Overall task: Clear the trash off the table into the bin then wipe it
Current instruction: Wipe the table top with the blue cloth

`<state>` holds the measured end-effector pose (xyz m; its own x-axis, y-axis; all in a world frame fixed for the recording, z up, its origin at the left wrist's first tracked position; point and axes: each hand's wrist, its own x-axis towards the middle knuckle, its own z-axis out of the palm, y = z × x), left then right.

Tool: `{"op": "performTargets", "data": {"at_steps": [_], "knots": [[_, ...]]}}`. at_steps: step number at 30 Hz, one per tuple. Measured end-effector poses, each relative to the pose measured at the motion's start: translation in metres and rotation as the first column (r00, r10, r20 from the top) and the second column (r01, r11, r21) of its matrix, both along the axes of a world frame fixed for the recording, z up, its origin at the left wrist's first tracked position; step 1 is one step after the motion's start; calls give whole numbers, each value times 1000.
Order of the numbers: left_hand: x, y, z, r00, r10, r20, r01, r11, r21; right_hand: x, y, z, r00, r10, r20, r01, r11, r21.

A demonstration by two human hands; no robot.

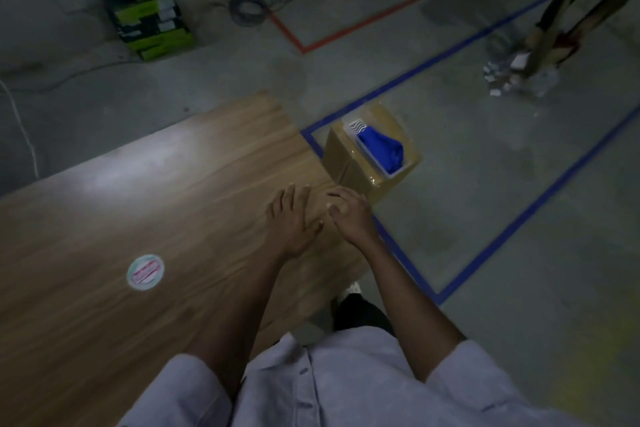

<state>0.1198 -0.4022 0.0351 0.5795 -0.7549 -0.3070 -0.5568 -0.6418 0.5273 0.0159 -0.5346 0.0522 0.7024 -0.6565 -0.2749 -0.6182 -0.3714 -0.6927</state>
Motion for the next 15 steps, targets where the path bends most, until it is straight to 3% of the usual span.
{"op": "performTargets", "data": {"at_steps": [9, 15], "knots": [[-14, -169, -10, 996, -72, 59, 68, 996, 61, -11, -155, -21, 999, 0, 52, -2, 999, 43], [-9, -265, -42, 994, -108, 32, 102, 985, 138, 3, -254, -66, 999, -5, -38, 9, 994, 110]]}}
